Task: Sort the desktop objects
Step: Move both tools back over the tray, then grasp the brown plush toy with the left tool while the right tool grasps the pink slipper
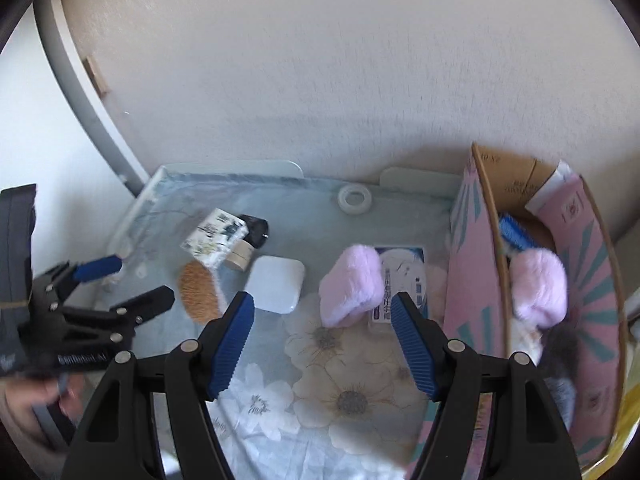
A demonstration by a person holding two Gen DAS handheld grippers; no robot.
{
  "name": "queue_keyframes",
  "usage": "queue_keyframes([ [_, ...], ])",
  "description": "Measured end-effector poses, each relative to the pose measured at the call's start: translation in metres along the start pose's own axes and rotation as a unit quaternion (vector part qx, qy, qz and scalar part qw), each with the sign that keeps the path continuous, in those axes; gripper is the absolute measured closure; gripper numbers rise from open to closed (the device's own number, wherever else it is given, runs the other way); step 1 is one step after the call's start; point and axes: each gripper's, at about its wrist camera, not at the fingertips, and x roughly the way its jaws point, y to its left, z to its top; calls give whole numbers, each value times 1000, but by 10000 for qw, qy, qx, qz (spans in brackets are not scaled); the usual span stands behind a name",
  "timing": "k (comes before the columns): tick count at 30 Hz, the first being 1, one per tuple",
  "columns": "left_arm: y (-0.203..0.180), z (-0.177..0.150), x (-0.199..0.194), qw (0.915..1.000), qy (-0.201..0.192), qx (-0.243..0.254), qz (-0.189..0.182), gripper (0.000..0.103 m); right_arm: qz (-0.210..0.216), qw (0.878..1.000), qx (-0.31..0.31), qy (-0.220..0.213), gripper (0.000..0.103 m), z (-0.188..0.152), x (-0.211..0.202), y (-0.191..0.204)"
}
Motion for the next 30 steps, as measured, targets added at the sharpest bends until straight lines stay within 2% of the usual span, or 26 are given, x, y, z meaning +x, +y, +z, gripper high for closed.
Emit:
queue_keyframes([
  [7, 0, -18, 40, 9986, -168, -492, 10, 3, -333, 9990, 172, -227, 36, -4, 35, -4],
  [11, 3, -23, 54, 9972, -116, -729, -70, 10, -489, 9981, 299, -243, 37, -2, 49, -12],
  [15, 9, -24, 59, 9956, -168, -918, -87, 27, -609, 9977, 273, -152, 45, 3, 63, -14],
  [17, 12, -23, 60, 9948, -184, -990, -132, 34, -618, 9977, 248, -120, 57, 3, 67, -15],
  [18, 13, -23, 62, 9946, -152, -1016, -155, 45, -611, 9979, 208, -78, 62, 3, 69, -14],
  [19, 15, -23, 63, 9947, -134, -1001, -214, 50, -611, 9979, 190, -56, 73, 3, 70, -14],
  [21, 15, -22, 65, 9937, -80, -1031, -429, 61, -580, 9982, 150, -13, 76, 3, 72, -14],
  [24, 12, -22, 65, 9944, -32, -959, -453, 65, -562, 9984, 100, -27, 80, 3, 72, -14],
  [30, 13, -21, 55, 9955, -49, -784, -528, 68, -552, 9983, 162, -74, 81, 3, 64, -14],
])
